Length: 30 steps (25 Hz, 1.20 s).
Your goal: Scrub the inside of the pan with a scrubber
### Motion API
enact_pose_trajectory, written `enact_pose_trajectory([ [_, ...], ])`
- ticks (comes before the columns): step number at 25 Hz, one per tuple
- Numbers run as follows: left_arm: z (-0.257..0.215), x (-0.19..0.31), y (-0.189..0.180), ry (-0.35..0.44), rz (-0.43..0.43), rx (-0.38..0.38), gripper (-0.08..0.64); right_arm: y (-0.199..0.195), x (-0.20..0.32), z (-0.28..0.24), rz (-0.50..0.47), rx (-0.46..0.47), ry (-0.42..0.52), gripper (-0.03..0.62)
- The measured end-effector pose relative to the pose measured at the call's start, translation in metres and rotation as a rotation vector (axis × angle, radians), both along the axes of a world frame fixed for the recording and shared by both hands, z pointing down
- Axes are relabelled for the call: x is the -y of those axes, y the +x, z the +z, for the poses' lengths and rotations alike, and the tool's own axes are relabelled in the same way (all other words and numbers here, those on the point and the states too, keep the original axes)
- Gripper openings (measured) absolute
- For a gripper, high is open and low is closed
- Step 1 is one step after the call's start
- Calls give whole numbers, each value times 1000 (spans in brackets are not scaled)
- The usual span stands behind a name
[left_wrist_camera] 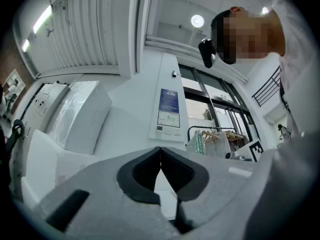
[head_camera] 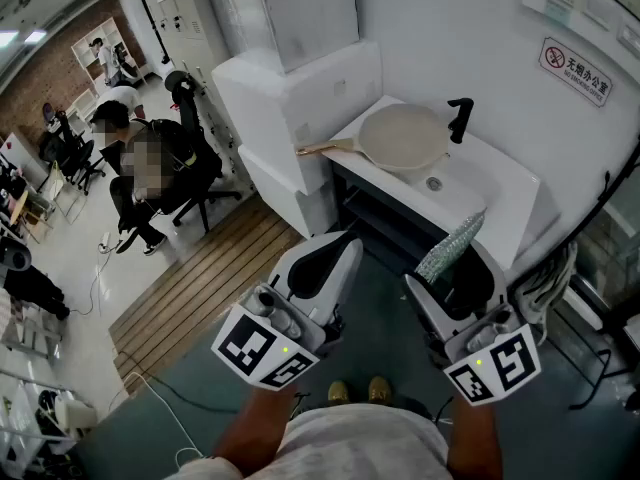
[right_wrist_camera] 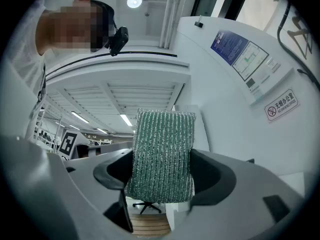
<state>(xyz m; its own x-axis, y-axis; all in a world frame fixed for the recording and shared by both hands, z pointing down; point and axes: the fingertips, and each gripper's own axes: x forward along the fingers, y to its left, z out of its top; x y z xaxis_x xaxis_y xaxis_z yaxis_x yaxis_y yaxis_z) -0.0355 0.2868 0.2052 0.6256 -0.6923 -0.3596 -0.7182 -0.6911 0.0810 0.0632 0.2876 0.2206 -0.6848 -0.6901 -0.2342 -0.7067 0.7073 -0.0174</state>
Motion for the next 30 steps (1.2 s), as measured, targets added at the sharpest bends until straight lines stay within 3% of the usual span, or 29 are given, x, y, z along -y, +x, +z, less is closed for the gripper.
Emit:
enact_pose_trajectory([
  [13, 3, 14, 7, -10, -1, 10, 17, 13, 14, 0, -10, 35, -6, 351],
  [30, 2, 52, 14, -18, -108, 60, 15, 35, 58, 6, -93, 41, -33, 351],
])
